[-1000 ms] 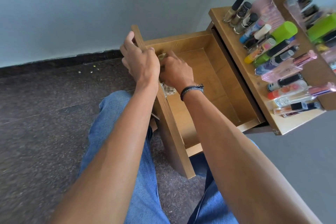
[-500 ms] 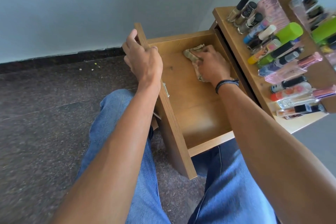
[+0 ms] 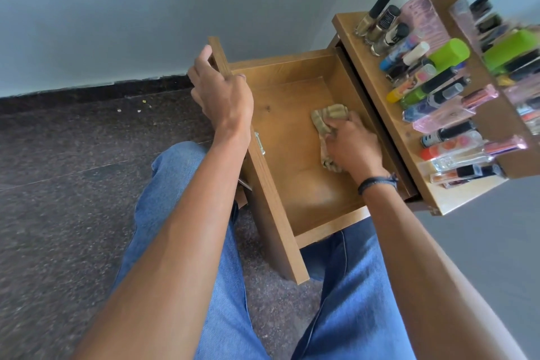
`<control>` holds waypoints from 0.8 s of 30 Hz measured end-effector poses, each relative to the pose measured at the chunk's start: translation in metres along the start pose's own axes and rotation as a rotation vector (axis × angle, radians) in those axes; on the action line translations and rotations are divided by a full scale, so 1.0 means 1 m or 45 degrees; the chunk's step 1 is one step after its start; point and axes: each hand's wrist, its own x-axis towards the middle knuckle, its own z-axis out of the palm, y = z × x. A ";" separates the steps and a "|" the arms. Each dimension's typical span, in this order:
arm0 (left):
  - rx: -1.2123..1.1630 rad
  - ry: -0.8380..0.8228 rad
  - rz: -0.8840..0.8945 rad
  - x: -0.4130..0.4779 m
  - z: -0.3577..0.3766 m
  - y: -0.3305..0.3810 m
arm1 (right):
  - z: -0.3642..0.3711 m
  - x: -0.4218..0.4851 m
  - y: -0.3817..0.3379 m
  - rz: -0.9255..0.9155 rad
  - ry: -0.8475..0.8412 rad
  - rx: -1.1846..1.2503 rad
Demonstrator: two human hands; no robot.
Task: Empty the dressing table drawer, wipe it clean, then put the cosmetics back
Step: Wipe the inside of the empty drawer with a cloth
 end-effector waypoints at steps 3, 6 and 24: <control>0.006 0.003 0.004 -0.004 -0.002 0.005 | 0.001 -0.029 0.011 0.085 -0.039 -0.017; 0.010 0.018 -0.003 -0.007 -0.003 0.010 | 0.000 -0.050 0.020 0.123 -0.046 -0.088; 0.051 0.023 0.006 -0.002 -0.002 0.003 | 0.022 -0.100 -0.042 -0.204 -0.126 -0.165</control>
